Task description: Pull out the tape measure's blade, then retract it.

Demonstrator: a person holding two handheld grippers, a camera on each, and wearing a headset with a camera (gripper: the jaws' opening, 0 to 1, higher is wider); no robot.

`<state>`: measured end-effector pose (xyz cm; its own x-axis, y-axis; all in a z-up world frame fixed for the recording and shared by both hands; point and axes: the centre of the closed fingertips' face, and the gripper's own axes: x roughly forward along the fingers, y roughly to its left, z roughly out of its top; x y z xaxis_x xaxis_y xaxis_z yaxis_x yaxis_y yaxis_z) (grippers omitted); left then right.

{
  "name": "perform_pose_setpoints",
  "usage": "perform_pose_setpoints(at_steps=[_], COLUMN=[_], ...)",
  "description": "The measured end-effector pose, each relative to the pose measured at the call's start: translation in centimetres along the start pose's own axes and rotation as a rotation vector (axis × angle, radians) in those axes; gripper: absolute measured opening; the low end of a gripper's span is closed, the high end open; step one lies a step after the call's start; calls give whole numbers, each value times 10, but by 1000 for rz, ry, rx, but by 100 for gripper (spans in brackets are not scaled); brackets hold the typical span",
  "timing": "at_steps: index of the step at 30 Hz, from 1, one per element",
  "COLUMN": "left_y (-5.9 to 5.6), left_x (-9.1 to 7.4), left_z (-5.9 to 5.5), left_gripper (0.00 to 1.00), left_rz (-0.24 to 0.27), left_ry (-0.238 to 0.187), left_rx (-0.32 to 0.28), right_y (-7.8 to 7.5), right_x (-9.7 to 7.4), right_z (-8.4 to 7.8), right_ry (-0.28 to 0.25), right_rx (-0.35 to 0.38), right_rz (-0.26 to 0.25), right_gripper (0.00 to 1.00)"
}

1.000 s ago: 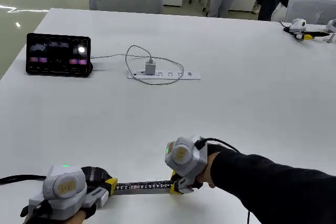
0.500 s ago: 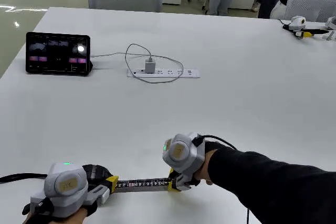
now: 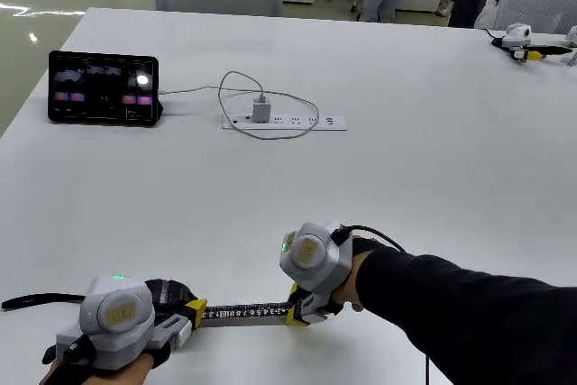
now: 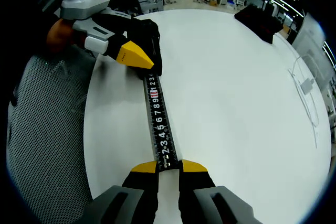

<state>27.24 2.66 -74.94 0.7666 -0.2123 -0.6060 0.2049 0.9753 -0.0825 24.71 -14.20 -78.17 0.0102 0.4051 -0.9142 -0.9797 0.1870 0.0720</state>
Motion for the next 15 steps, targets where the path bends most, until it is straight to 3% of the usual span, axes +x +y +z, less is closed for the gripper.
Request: perform_pose_setpoints(at_steps=[15], left_y=[0], left_x=[0], left_z=[0], left_gripper=[61], left_rz=[0], left_ry=[0], left_rx=[0], right_y=[0], right_x=[3], right_z=[4], right_ry=[5], right_rx=[3], right_rz=[-15], right_gripper=[10])
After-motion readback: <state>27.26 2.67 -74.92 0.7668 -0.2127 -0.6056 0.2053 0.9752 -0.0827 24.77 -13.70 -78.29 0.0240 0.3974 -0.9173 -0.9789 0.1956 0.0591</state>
